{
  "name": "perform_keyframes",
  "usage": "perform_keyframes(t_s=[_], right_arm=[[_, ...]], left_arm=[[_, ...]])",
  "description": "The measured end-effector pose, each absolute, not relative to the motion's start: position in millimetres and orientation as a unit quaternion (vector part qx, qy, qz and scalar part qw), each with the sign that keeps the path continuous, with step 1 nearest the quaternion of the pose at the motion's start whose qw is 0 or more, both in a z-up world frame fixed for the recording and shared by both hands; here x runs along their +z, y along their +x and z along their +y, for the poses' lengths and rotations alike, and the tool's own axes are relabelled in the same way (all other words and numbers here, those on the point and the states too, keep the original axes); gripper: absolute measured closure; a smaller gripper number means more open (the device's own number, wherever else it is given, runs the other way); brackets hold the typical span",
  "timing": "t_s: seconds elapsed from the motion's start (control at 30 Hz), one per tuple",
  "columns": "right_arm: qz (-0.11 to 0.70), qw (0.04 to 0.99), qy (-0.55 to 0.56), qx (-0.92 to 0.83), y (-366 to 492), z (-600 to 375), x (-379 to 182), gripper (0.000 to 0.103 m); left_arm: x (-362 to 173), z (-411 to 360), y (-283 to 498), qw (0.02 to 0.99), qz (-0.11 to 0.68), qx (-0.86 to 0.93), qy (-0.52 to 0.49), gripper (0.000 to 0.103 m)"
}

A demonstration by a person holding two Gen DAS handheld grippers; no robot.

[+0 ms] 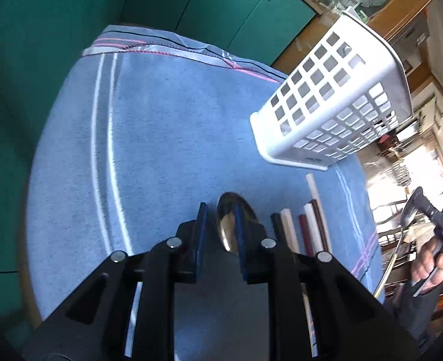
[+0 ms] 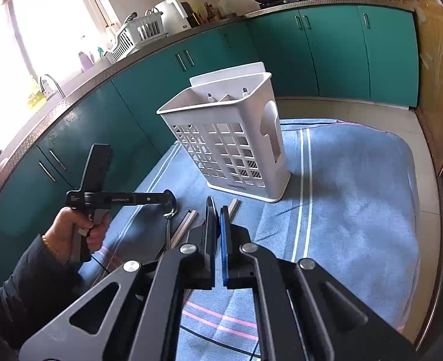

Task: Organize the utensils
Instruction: 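Lift both spoons and carry them toward the white utensil holder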

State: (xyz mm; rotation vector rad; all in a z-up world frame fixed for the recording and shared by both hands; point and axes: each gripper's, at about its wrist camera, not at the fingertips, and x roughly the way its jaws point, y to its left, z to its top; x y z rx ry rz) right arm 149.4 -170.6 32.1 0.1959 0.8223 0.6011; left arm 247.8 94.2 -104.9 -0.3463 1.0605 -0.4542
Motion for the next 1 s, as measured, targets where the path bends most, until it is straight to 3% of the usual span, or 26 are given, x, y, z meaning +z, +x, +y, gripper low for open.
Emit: perform_keyframes(t_s=[0.27,0.33,0.43,0.63,1.0], right_arm=[[0.396,0.867,0.086,0.291,145.7,-167.4,30.7,0.099],[0.396,0.866,0.082,0.292,144.9,-166.1,31.2,0.099],[0.391,0.87,0.079,0.288,141.9,-166.2,35.0,0.099],[0.365,0.887,0.067,0.276,130.3,-165.2,54.6,0.099],[0.198,0.973,-0.039,0.115,55.3,-139.7,138.2,0.1]], left_arm=[[-107.9,82.6,255.5,0.827,0.488,-0.22,-0.171,0.086],[-105.6,83.2,255.6,0.828,0.487,-0.219,-0.17,0.098],[-94.6,89.6,248.3,0.837,0.471,-0.217,-0.174,0.101],[-36.4,80.2,214.6,0.887,0.405,-0.19,-0.114,0.101],[91.4,24.5,76.6,0.965,0.233,-0.104,0.058,0.101]])
